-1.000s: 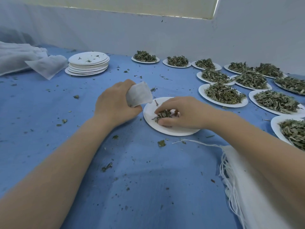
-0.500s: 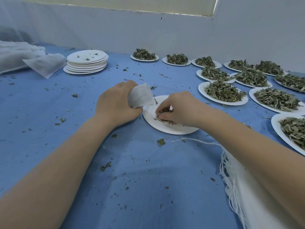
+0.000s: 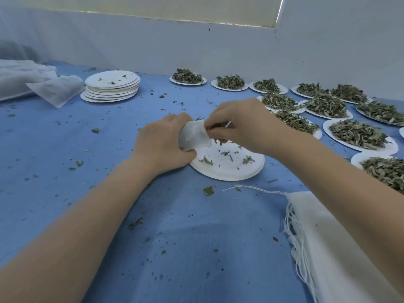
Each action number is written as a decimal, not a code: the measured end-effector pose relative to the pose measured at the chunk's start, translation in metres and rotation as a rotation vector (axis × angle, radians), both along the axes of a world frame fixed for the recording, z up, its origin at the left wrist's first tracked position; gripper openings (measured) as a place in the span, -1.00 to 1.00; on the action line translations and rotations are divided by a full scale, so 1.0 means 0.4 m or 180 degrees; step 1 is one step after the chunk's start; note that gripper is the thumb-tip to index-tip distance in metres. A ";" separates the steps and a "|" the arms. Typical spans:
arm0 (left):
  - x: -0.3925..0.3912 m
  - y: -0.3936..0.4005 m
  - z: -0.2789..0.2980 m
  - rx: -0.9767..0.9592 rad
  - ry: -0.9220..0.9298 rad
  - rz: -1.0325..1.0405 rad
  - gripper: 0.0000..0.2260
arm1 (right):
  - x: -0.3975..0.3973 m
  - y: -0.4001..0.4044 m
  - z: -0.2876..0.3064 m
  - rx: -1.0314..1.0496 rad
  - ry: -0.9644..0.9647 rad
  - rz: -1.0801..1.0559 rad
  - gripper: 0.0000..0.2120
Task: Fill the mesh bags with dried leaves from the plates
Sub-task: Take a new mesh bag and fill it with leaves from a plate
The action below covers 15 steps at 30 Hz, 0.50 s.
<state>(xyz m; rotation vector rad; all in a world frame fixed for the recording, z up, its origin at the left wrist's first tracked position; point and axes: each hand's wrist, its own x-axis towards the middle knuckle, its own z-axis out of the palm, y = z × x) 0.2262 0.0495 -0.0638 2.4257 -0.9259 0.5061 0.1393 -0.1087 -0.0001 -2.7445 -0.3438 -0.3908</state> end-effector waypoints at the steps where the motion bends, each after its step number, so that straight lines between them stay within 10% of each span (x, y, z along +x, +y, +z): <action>1: -0.006 -0.005 0.001 -0.0064 0.0001 -0.0036 -0.60 | 0.003 0.006 0.000 0.0081 -0.0122 0.0061 -0.89; 8: -0.037 -0.024 0.011 -0.1398 0.0679 -0.0220 -0.76 | 0.024 0.020 0.001 0.0987 -0.0217 0.0042 -0.81; 15: -0.042 -0.023 0.017 -0.1413 0.0503 -0.0273 -0.66 | 0.031 0.011 0.022 0.0641 0.0126 -0.0065 -0.82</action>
